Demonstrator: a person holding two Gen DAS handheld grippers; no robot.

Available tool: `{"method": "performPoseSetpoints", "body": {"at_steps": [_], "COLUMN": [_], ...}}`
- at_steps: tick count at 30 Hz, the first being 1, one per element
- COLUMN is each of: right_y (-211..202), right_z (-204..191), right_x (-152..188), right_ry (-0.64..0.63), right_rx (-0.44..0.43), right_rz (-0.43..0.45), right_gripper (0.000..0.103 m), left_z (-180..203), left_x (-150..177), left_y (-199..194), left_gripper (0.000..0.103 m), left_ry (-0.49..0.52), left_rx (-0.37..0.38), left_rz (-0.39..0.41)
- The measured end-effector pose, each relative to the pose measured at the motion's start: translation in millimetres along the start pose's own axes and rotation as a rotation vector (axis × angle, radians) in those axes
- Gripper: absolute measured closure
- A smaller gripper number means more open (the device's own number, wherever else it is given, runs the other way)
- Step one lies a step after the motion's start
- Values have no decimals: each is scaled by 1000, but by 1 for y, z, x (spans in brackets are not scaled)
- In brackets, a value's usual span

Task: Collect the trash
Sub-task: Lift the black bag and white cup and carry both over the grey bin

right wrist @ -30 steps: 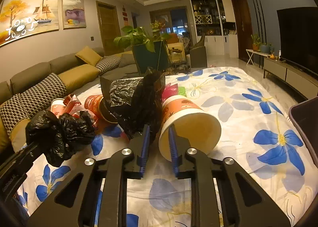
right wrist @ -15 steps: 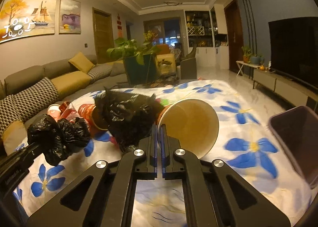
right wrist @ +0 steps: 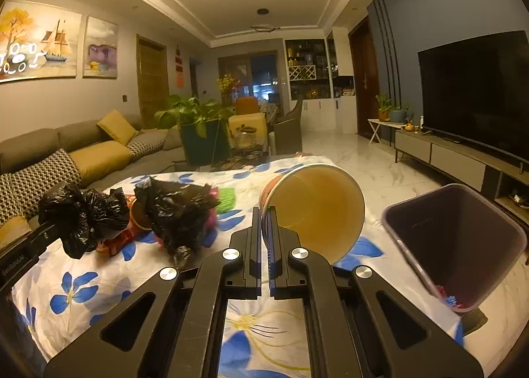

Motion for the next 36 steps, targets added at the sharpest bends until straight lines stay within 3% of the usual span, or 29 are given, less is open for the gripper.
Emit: {"method": "performPoseSetpoints", "body": {"at_steps": [14, 36], "right_y": [-33, -64], "right_z": [71, 153], "right_x": [10, 26], "right_ry": [28, 30], "right_rx": [156, 393], "right_rz": [22, 43], "right_gripper": [99, 99], "left_z": [69, 207], "left_x": [7, 49], "left_y": [13, 54], "left_gripper": [100, 100], "left_ry": [89, 203], "left_rx": [58, 297], "left_rz": [-49, -126]}}
Point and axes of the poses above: each gripper's, at about its wrist camera, not at the fingertips, and y roughly the way its jaws point, z to its right, x to its underside, the point moved 6 cm from there along y, roughly the way its jaws point, and after that the axes turned 15 degrees about -y, right-handed, at the moved point
